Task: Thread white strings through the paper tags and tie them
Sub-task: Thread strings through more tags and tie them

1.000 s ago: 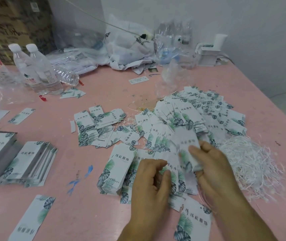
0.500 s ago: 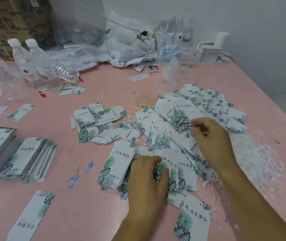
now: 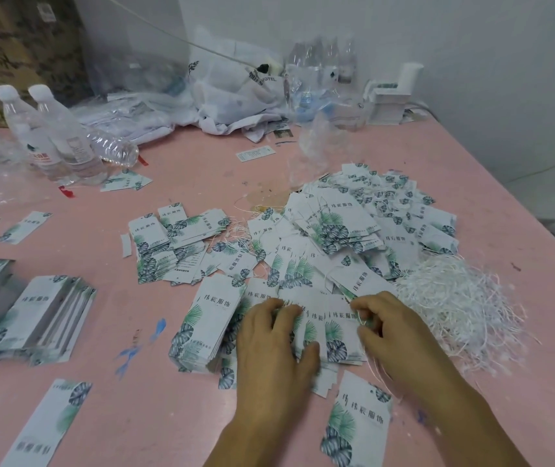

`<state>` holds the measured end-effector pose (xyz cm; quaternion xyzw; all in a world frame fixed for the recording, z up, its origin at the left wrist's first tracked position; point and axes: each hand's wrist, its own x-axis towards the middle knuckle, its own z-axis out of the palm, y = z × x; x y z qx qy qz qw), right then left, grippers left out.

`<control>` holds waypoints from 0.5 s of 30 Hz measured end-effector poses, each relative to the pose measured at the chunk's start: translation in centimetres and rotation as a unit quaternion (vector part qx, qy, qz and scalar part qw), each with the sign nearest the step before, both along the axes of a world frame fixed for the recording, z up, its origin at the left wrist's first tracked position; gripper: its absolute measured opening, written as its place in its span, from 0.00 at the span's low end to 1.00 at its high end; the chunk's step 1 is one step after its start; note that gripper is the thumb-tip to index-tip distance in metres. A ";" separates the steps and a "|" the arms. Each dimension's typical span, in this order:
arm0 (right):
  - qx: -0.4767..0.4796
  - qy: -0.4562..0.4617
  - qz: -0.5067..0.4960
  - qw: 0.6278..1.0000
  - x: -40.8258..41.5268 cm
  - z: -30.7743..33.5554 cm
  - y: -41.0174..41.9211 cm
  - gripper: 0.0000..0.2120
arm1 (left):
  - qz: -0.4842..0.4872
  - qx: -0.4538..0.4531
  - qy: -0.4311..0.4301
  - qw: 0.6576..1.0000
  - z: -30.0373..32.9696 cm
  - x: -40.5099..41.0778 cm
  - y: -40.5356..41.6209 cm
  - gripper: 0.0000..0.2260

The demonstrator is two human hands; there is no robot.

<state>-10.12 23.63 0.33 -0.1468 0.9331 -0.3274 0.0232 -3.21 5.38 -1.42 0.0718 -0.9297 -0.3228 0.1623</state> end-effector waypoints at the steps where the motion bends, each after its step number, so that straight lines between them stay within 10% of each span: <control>1: -0.008 0.006 -0.003 1.000 0.1 0.1 0.0 0.15 | 0.005 0.001 0.001 1.000 0.0 0.0 -0.1 0.22; 8: 0.136 -0.011 0.115 0.984 0.9 0.6 -0.7 0.39 | 0.013 0.016 0.011 1.000 0.0 0.0 -0.1 0.19; 15: 0.118 0.032 0.139 0.983 1.1 0.9 -0.6 0.24 | 0.000 0.050 0.026 0.998 -0.3 0.0 -0.4 0.15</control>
